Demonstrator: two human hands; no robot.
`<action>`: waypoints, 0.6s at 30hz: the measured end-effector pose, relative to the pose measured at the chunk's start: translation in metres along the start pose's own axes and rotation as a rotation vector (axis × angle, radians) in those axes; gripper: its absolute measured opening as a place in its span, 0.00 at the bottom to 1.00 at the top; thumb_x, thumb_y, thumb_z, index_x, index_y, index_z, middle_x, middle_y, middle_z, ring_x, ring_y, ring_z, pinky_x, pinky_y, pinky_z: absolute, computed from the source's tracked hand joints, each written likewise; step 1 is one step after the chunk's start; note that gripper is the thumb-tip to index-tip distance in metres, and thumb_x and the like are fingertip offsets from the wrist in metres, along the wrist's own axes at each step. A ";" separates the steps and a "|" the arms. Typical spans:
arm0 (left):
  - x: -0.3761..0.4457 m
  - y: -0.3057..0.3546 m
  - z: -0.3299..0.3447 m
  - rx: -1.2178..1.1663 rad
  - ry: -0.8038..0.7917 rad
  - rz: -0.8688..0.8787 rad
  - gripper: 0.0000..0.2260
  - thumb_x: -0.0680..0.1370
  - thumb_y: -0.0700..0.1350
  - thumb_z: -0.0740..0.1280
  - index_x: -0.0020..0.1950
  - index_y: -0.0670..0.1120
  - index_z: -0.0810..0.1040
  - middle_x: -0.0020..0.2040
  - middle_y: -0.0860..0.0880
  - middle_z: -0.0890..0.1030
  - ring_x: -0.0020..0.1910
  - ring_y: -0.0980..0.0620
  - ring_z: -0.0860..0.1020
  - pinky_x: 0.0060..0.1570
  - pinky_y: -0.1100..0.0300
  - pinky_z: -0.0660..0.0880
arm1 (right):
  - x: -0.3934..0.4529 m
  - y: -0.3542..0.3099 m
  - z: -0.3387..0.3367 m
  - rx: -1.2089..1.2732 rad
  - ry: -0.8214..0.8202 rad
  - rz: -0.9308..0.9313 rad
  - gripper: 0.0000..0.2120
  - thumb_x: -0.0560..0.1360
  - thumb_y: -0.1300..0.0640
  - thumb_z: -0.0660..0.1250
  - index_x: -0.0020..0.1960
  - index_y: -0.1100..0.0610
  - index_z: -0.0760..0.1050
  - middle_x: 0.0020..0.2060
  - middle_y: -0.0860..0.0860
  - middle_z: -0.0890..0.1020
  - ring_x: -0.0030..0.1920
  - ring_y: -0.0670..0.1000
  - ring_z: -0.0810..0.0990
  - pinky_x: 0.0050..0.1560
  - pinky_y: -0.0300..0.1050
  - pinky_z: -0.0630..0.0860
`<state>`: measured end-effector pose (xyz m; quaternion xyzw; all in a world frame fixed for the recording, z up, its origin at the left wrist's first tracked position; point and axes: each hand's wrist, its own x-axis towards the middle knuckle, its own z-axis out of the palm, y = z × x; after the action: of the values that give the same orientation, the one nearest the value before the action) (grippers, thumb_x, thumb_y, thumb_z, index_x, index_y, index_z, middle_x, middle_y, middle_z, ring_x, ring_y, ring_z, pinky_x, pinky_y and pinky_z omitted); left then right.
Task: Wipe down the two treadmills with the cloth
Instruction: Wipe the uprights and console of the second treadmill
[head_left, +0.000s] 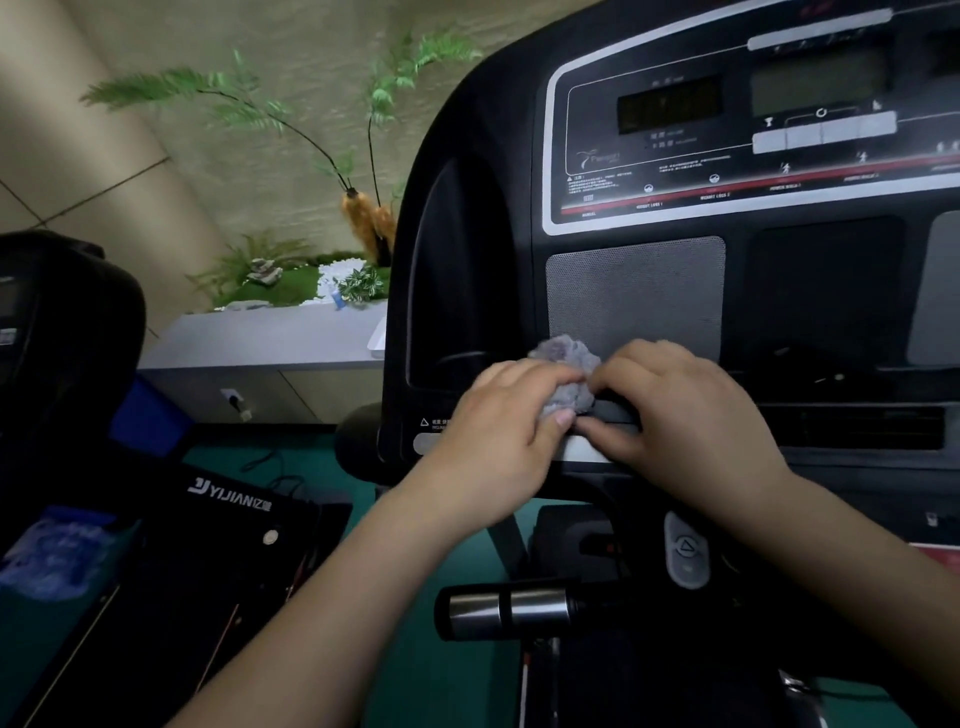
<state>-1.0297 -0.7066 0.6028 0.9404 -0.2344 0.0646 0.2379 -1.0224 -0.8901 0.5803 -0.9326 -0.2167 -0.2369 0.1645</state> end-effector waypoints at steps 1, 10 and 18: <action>-0.001 -0.004 0.000 0.047 0.017 -0.019 0.19 0.77 0.52 0.57 0.65 0.49 0.75 0.63 0.49 0.77 0.64 0.50 0.70 0.66 0.57 0.63 | -0.003 0.001 -0.002 0.008 -0.005 0.013 0.15 0.69 0.41 0.66 0.47 0.52 0.78 0.41 0.49 0.79 0.43 0.54 0.77 0.41 0.49 0.75; -0.018 -0.042 0.002 0.298 0.218 -0.176 0.18 0.77 0.52 0.54 0.55 0.43 0.77 0.54 0.45 0.79 0.55 0.43 0.74 0.57 0.52 0.69 | -0.053 0.032 -0.023 -0.022 0.133 0.134 0.17 0.71 0.47 0.72 0.55 0.55 0.80 0.51 0.51 0.81 0.52 0.55 0.79 0.56 0.54 0.73; 0.007 0.028 0.047 0.262 0.261 0.065 0.17 0.77 0.55 0.60 0.63 0.53 0.78 0.55 0.52 0.78 0.56 0.47 0.74 0.56 0.51 0.71 | -0.059 0.035 -0.020 -0.005 0.195 0.100 0.16 0.72 0.49 0.68 0.56 0.57 0.80 0.53 0.52 0.81 0.54 0.55 0.79 0.60 0.53 0.71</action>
<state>-1.0362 -0.7543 0.5749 0.9388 -0.2216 0.2237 0.1397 -1.0604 -0.9475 0.5598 -0.9153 -0.1521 -0.3186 0.1940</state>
